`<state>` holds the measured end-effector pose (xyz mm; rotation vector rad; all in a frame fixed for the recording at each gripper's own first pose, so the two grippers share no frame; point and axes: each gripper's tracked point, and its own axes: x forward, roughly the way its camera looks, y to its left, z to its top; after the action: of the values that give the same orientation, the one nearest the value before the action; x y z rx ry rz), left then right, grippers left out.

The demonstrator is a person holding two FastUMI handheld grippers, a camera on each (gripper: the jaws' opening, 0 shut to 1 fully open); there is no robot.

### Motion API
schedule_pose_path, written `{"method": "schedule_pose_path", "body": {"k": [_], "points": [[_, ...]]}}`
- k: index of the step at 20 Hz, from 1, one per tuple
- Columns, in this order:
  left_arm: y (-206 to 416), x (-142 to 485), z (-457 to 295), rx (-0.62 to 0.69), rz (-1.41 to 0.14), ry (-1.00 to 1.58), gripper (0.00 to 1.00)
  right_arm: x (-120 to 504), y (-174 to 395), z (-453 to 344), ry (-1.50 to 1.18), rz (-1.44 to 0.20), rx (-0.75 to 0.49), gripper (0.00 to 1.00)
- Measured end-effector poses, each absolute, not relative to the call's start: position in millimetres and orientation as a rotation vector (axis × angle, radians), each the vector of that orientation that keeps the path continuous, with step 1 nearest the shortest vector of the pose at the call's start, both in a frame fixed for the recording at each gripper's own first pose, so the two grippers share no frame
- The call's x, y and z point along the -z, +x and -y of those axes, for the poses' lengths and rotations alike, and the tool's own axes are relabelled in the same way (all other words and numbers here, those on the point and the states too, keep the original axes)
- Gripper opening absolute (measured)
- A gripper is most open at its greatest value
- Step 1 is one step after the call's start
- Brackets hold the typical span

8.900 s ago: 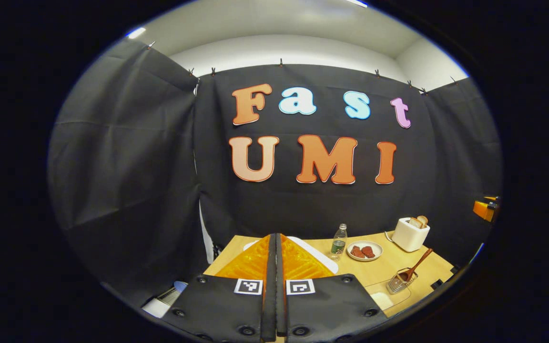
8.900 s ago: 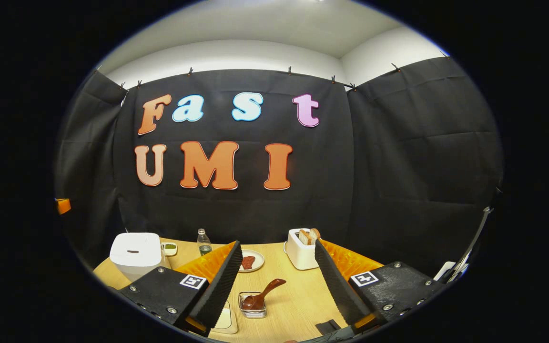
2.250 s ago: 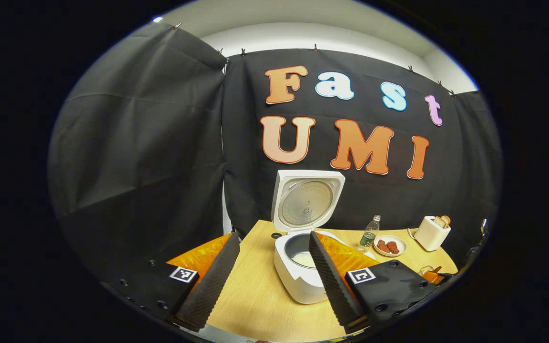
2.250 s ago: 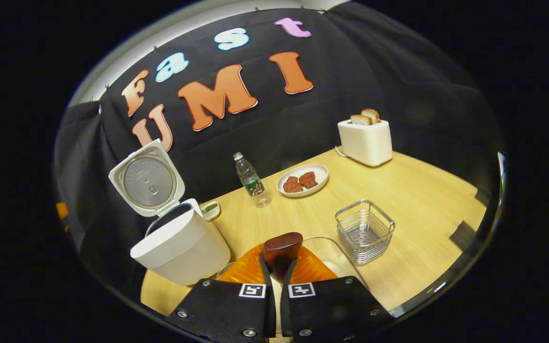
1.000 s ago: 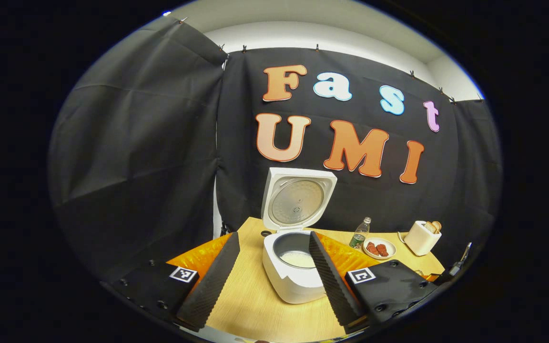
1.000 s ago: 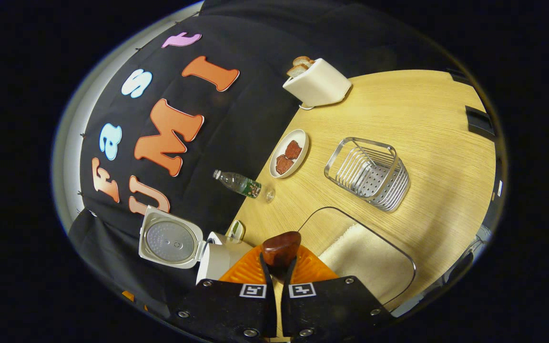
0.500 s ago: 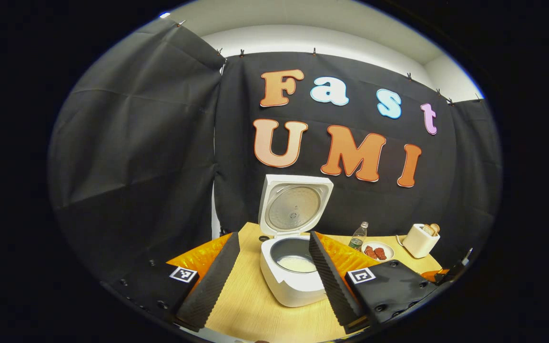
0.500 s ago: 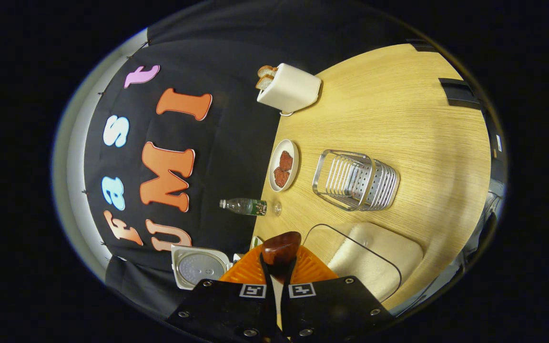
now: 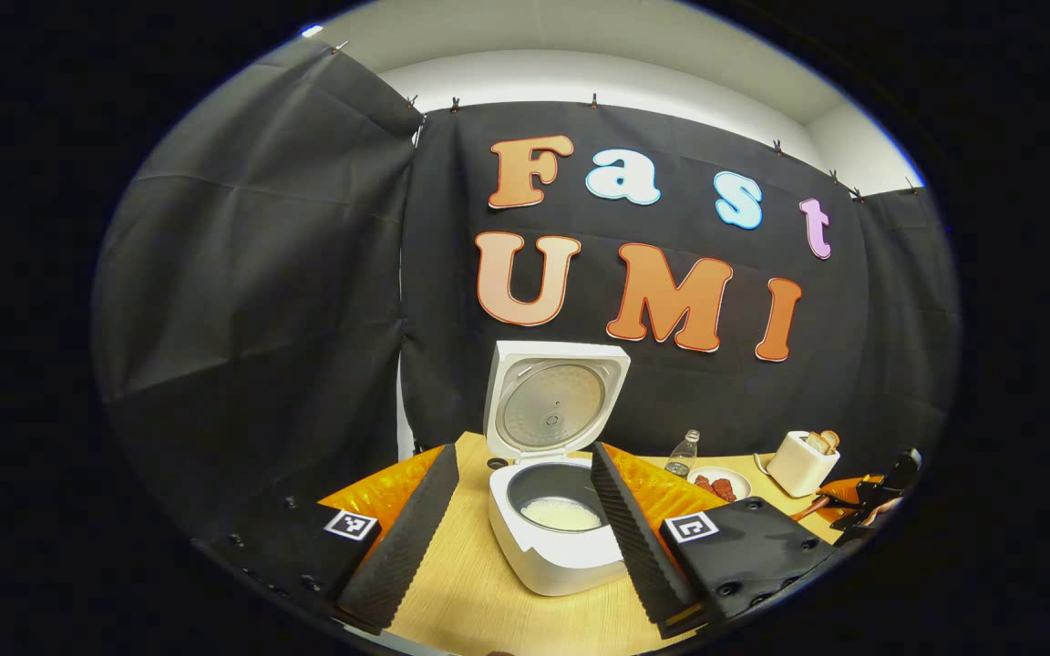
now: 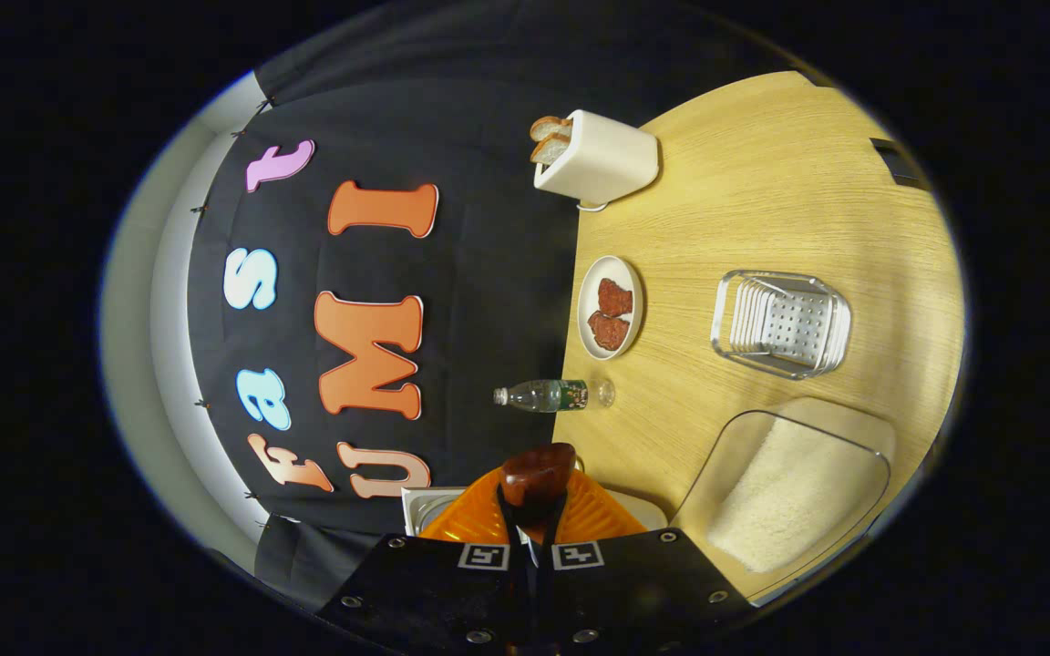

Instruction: Close the left gripper, press the button to open the rice cooker; take a wooden spoon from the chopstick holder with the right hand, scoop a spoonful of rice and pour it into the rice cooker, then put the wooden spoon back into the chopstick holder.

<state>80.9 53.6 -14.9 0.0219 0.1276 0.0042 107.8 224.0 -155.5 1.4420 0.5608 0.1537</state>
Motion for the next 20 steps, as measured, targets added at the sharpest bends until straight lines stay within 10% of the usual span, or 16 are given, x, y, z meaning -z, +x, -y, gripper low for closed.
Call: {"method": "schedule_pose_path", "body": {"k": [20], "points": [[106, 32, -63, 0.001, -0.171, 0.010, 0.99, 44, 221, -384, 1.304, -0.462, -0.354, 0.03]]}}
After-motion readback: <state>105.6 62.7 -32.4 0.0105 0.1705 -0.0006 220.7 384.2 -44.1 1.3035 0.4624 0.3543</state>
